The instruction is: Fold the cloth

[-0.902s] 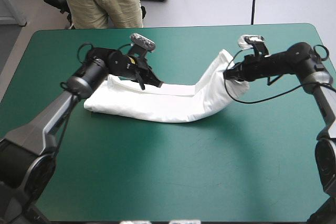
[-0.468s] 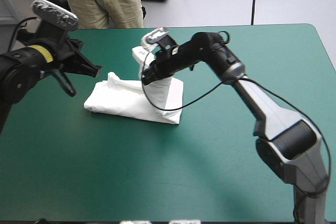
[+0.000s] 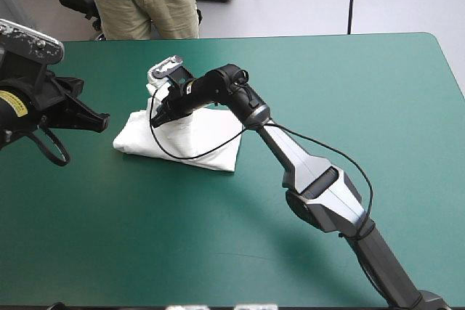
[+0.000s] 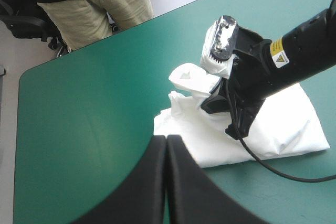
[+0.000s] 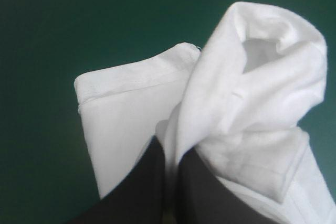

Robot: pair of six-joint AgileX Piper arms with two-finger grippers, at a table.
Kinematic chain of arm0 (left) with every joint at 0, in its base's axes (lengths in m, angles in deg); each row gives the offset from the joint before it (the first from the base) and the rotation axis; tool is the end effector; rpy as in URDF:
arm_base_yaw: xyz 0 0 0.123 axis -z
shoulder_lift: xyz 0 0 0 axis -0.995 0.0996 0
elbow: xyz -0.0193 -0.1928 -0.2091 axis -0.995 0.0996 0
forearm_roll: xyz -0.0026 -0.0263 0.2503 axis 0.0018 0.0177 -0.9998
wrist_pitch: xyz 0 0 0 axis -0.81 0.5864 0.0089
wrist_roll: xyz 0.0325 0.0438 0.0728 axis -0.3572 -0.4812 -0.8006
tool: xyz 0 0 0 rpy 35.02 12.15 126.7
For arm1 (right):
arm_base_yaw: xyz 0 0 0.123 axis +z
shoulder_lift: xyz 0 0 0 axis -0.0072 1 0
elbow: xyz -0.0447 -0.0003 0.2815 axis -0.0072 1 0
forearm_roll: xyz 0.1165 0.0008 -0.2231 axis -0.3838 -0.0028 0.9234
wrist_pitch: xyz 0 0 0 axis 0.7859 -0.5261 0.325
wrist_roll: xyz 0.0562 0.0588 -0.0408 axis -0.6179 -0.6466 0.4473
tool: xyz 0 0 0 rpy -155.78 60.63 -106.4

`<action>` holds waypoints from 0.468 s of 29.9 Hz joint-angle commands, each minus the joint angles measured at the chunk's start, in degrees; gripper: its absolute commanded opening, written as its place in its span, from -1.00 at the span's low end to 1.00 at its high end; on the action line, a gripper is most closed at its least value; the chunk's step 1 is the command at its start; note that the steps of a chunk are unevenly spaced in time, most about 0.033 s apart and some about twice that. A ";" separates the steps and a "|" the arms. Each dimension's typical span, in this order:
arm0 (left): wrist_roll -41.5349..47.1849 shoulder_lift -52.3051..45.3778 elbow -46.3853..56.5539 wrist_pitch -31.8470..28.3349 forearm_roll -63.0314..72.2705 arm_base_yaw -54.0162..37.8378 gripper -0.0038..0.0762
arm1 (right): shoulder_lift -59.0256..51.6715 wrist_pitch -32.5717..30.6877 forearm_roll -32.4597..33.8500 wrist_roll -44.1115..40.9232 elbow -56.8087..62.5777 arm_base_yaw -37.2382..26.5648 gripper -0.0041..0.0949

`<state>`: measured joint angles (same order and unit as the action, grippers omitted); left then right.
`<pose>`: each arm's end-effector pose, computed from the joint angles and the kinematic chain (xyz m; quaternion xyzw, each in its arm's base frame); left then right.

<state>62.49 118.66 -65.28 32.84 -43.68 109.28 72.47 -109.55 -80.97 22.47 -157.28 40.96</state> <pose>0.1621 -0.0535 0.5163 0.2159 0.8454 0.0365 0.4872 0.3941 0.3884 0.2903 -0.3993 0.8047 0.2855 0.3340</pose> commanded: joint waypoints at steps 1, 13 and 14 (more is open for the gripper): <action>0.67 -0.76 -1.57 -0.25 -0.26 0.07 -0.95 | -2.64 2.96 -5.29 1.42 -3.45 0.10 -0.73; 1.54 -0.76 0.36 0.47 -0.26 0.07 -0.95 | -3.21 -0.57 -24.73 16.02 -3.71 0.16 0.20; 1.54 -0.76 0.68 0.47 -0.26 0.07 -0.95 | -3.73 -1.86 -22.61 14.11 -3.82 -0.07 0.14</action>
<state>63.47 118.61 -64.29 32.85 -43.65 109.28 74.37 -110.94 -103.82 38.77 -159.09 41.68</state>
